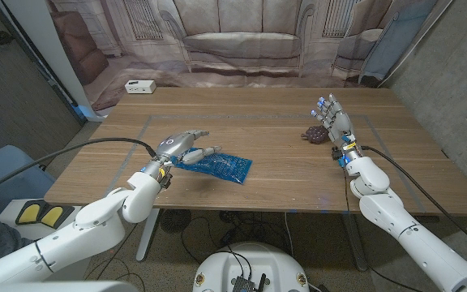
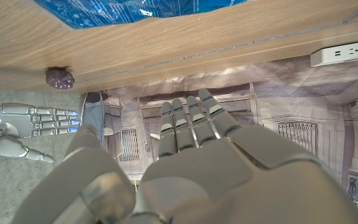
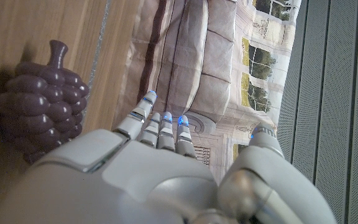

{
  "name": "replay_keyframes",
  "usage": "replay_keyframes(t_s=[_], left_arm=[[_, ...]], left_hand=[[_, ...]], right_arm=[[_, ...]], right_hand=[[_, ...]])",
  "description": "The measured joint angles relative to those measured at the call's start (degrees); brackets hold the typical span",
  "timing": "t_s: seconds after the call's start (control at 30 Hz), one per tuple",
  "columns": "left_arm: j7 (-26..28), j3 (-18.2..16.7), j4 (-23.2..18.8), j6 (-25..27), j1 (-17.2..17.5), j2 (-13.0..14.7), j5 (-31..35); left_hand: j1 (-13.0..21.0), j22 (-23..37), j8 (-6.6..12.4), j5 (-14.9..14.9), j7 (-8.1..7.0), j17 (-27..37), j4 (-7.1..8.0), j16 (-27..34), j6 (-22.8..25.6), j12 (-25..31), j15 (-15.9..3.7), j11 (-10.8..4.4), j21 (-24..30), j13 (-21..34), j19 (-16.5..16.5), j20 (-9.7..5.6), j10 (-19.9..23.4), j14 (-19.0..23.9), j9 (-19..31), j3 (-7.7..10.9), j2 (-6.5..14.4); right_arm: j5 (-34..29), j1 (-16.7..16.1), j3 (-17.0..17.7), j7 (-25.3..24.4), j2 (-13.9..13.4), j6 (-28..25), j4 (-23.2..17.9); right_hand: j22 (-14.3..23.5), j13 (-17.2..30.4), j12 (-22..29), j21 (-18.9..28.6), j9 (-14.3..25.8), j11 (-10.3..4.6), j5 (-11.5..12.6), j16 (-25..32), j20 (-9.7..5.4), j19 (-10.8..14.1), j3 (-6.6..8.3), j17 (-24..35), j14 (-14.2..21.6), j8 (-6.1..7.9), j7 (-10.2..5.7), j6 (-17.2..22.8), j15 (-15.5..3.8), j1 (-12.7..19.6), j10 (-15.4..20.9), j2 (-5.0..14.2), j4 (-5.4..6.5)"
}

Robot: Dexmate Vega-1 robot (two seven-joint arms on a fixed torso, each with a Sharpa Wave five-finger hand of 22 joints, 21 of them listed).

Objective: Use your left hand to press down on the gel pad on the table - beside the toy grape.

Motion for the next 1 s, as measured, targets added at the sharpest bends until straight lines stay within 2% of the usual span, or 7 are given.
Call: replay_keyframes(t_s=[0.13,0.3,0.33,0.67,0.9,0.93,1.0], left_arm=[[0.2,-1.0,0.3,-2.7,0.4,-0.2,-2.8],[0.2,-2.5,1.1,-2.7,1.0,-0.6,-2.8],[0.2,-2.6,1.2,-6.5,1.0,-0.7,-6.6],[-0.1,-5.3,2.7,-10.5,1.6,-2.0,-10.9],[-0.1,-6.4,4.2,-11.9,0.6,-3.2,-12.2],[-0.2,-6.5,4.5,-13.9,0.4,-3.5,-13.8],[-0.2,-6.6,4.9,-14.4,0.0,-3.7,-14.2]], left_hand=[[0.0,0.0,0.00,0.0,0.00,0.0,0.00,0.0,0.0,0.0,0.00,0.00,0.0,0.0,0.0,0.00,0.0,0.0,0.0,0.00,0.0],[0.0,0.0,0.00,0.0,0.22,0.0,-0.03,0.0,-0.2,0.0,0.00,0.32,0.0,0.0,0.0,0.00,-0.3,0.0,0.0,0.03,0.0],[0.0,0.0,0.00,0.0,0.25,0.0,-0.19,0.0,-0.2,0.0,0.00,0.32,0.0,0.0,0.0,0.00,-0.3,0.0,0.0,0.19,0.0],[0.0,0.0,0.00,0.0,0.77,0.0,-0.22,0.0,-0.9,0.0,0.21,0.93,0.0,0.0,0.0,0.00,-0.9,-0.2,0.0,0.23,0.0],[0.0,0.0,0.00,0.0,0.62,0.0,-0.22,0.0,-1.1,0.0,0.21,0.92,0.0,0.0,0.0,0.00,-1.6,-0.2,0.0,0.23,0.0],[0.0,0.0,0.00,0.0,0.62,0.0,-0.22,0.0,-1.1,0.0,0.21,0.92,0.0,0.0,0.0,0.00,-1.6,-0.2,0.0,0.23,0.0],[0.0,0.0,0.00,0.0,0.82,0.0,-0.22,0.0,-1.3,0.0,0.21,0.93,0.0,0.0,0.0,0.00,-1.6,-0.2,0.0,0.23,0.0]], right_arm=[[0.0,-0.2,0.0,0.0,0.0,0.1,0.0],[0.0,-0.2,0.0,0.0,0.0,0.2,0.0],[0.0,-0.4,0.1,0.0,0.0,0.2,0.0],[0.1,-0.5,0.1,0.5,0.0,0.9,0.5],[0.2,-0.5,0.2,0.6,0.1,1.3,0.7],[0.2,-0.7,0.3,0.6,0.1,1.4,0.8],[0.2,-0.7,0.3,0.6,0.2,1.4,0.8]], right_hand=[[0.0,0.0,0.0,0.0,0.0,0.00,0.0,0.0,0.00,0.0,0.00,0.0,0.0,0.00,0.00,0.0,0.00,0.0,0.0,0.00,0.00],[0.0,0.0,0.0,0.0,0.0,0.00,0.0,0.0,0.00,0.0,0.00,0.0,0.0,0.00,0.00,0.0,0.00,0.0,0.0,0.00,0.00],[0.0,0.0,0.0,0.0,0.0,0.00,0.0,0.0,0.00,0.0,0.00,0.0,0.0,0.00,0.00,0.0,0.00,0.0,0.0,0.00,0.00],[0.0,0.0,0.0,0.0,0.0,-0.22,0.0,0.0,0.00,0.0,-0.24,0.0,0.0,0.00,0.00,0.0,0.00,0.0,0.2,0.00,-0.23],[0.0,0.0,0.0,0.0,0.0,-0.22,0.0,0.0,0.00,0.0,-0.24,0.0,0.0,0.00,0.00,0.0,0.00,0.0,0.2,0.00,-0.24],[0.0,0.0,0.0,0.0,0.0,-0.22,0.0,0.0,0.00,0.0,-0.24,0.0,0.0,0.00,0.00,0.0,0.00,0.0,0.2,0.00,-0.24],[0.0,0.0,0.0,0.0,0.0,-0.22,0.0,0.0,0.00,0.0,-0.24,0.0,0.0,0.00,0.00,0.0,0.00,0.0,0.2,0.00,-0.24]])
